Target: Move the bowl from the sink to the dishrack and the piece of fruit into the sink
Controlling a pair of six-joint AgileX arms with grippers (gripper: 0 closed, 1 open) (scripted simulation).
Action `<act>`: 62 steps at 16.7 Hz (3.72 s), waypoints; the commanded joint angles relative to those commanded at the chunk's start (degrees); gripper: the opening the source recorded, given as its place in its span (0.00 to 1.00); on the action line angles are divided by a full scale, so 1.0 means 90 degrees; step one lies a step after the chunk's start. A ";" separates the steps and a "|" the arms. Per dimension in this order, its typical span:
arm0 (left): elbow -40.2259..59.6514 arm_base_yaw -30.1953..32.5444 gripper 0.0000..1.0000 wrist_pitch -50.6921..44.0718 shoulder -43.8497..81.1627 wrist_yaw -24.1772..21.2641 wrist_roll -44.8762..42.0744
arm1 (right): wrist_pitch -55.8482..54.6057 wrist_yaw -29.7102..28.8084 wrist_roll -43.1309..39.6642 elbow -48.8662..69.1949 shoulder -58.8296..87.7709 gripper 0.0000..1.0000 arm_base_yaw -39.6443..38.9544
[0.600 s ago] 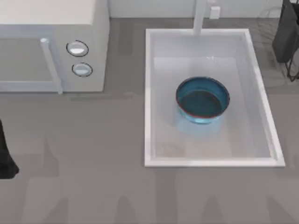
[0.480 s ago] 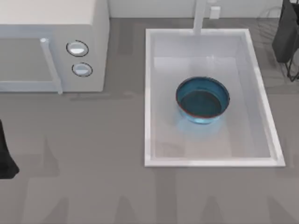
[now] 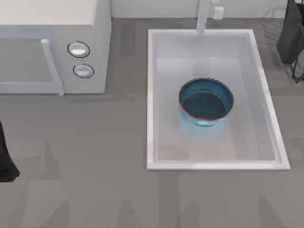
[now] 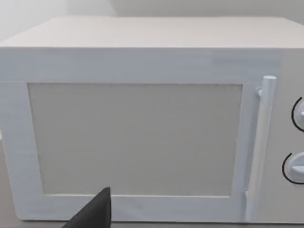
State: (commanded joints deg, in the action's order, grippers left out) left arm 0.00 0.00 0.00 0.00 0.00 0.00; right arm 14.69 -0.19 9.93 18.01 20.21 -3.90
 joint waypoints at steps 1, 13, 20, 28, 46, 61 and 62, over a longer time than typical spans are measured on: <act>0.0000 0.0000 1.00 0.0000 0.0000 0.0000 0.0000 | 0.0345 -0.0004 0.0221 0.0486 0.0561 1.00 -0.0101; 0.0000 0.0000 1.00 0.0000 0.0000 0.0000 0.0000 | 0.4666 -0.0152 0.2578 0.7358 0.8367 1.00 -0.1567; 0.0000 0.0000 1.00 0.0000 0.0000 0.0000 0.0000 | 0.6074 -0.0368 0.2907 1.1109 1.2139 1.00 -0.2330; 0.0000 0.0000 1.00 0.0000 0.0000 0.0000 0.0000 | 0.6422 -0.0634 0.2520 1.3714 1.4475 1.00 -0.2826; 0.0000 0.0000 1.00 0.0000 0.0000 0.0000 0.0000 | 0.5098 -0.0693 0.2215 1.3969 1.5893 1.00 -0.2775; 0.0000 0.0000 1.00 0.0000 0.0000 0.0000 0.0000 | 0.5006 -0.0693 0.2208 1.3958 1.5973 0.25 -0.2768; 0.0000 0.0000 1.00 0.0000 0.0000 0.0000 0.0000 | 0.5006 -0.0693 0.2208 1.3958 1.5973 0.17 -0.2768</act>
State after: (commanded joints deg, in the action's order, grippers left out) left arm 0.00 0.00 0.00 0.00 0.00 0.00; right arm 59.74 -6.43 29.81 143.63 163.96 -28.82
